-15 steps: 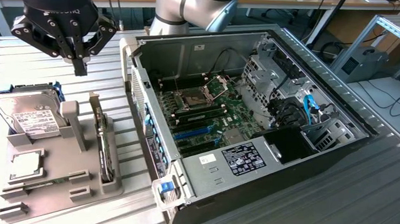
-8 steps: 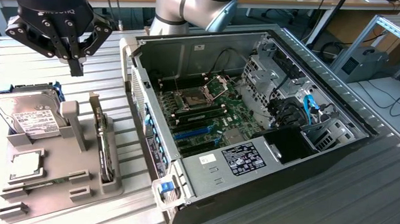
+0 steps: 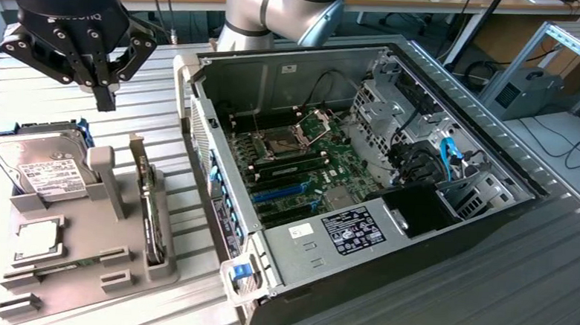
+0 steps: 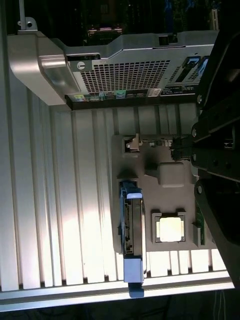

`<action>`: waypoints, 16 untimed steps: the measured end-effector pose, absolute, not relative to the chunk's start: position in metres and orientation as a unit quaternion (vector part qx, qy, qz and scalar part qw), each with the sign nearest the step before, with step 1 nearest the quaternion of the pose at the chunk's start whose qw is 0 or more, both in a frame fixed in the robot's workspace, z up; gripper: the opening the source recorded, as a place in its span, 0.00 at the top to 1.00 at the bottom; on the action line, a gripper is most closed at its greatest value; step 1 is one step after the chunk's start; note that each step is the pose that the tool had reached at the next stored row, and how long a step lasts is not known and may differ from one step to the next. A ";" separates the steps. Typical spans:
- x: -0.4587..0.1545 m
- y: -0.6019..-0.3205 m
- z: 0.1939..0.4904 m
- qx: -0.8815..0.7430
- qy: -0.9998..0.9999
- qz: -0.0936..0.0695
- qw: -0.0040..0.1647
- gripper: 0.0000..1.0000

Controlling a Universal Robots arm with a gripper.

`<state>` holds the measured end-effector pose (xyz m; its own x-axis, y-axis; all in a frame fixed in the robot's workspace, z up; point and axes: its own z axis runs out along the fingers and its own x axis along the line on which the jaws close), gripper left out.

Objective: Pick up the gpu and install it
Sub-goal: 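Reach for the gpu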

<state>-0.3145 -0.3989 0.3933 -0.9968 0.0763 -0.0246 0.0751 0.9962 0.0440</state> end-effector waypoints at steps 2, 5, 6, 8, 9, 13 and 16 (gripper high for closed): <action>-0.316 -0.399 0.393 0.038 0.999 0.022 0.013 0.89; -0.319 -0.399 0.393 0.038 0.999 0.021 0.013 0.89; -0.320 -0.399 0.393 0.038 0.999 0.021 0.013 0.89; -0.323 -0.399 0.393 0.038 0.999 0.021 0.013 0.89; -0.324 -0.399 0.393 0.038 0.999 0.021 0.013 0.89; -0.327 -0.399 0.393 0.038 0.999 0.021 0.013 0.89; -0.330 -0.399 0.393 0.038 0.999 0.021 0.013 0.89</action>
